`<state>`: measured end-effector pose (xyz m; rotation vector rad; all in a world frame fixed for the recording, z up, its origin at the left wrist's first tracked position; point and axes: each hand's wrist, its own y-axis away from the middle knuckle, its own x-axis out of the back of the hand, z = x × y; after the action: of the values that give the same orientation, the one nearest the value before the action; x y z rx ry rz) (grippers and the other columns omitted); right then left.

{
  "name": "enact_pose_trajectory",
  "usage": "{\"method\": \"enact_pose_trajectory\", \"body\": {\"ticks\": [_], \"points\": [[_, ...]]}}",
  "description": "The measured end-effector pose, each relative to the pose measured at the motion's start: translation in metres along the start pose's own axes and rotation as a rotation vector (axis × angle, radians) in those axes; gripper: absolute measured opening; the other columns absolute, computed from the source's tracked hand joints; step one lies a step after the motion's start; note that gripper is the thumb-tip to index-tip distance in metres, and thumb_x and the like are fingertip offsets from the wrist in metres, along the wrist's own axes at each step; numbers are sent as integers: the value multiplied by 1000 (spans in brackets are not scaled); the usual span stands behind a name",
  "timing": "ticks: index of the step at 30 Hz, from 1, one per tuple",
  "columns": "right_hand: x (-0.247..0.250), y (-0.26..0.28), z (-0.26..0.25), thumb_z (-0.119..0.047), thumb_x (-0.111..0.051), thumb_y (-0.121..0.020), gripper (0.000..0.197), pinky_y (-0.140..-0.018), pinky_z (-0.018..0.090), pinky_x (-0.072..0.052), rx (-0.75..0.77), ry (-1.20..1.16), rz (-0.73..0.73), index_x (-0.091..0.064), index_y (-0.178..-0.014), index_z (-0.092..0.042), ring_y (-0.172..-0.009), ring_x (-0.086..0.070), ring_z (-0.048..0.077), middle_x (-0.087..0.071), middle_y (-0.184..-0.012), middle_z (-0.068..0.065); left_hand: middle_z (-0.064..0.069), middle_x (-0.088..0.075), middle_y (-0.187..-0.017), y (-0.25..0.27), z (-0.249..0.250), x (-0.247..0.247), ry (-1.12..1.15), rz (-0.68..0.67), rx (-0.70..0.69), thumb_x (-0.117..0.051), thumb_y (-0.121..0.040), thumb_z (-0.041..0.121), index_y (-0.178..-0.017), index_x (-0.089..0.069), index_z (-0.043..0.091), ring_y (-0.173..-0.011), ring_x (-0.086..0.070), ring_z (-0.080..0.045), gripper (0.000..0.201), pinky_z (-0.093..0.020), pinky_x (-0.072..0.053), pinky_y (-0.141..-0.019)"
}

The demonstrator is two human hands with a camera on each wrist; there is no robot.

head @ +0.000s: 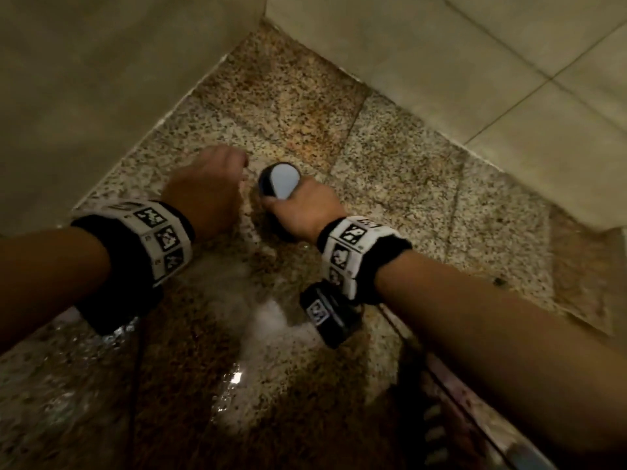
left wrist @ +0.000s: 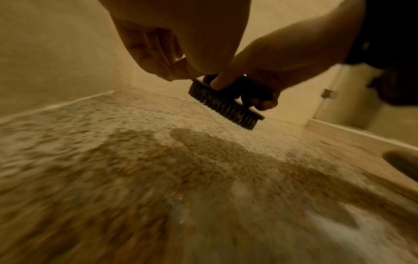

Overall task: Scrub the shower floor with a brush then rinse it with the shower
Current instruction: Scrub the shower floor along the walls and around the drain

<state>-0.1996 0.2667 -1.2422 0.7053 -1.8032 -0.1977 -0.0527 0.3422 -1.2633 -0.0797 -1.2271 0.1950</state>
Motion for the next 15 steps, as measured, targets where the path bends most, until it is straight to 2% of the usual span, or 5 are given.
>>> {"method": "enact_pose_trajectory", "body": {"ticks": [2,5,9,12,15], "points": [[19,5,27,-61,-55,-85,51,-42,24,-32,-106,118,29,-60,-90,-11,-60,-55,18,-58,-73,4,-21,-52,-106,-14,32,-3,87,-53,-94,-46,-85,14,-110,-52,0,-101,-49,-38,29,-48,-47,-78],[37,24,61,-57,-57,-86,48,-43,24,-31,-277,203,51,-60,-87,-10,-59,-53,18,-57,-74,6,-14,-47,-118,-40,78,-9,162,-149,-99,-47,-88,16,-116,-45,8,-112,-43,-32,30,-44,-42,-89],[56,38,91,-57,-52,-90,51,-49,25,-41,-438,220,-21,-65,-96,-9,-68,-58,21,-63,-89,10,-11,-45,-121,-55,120,-10,234,-105,-154,-51,-88,17,-117,-43,11,-114,-43,-29,31,-43,-46,-85],[69,41,106,-45,-44,-99,41,-63,26,-44,-410,325,-138,-65,-107,-10,-78,-57,23,-60,-102,13,-9,-45,-123,-60,124,-19,208,-113,-170,-49,-89,17,-120,-43,10,-116,-43,-28,33,-40,-45,-84],[68,37,139,-37,-52,-96,38,-78,31,-42,-321,328,-103,-64,-114,-5,-91,-55,24,-56,-101,12,-16,-42,-128,-62,123,-39,214,-212,-147,-49,-87,12,-126,-40,2,-122,-39,-34,42,-46,-43,-92]]}}
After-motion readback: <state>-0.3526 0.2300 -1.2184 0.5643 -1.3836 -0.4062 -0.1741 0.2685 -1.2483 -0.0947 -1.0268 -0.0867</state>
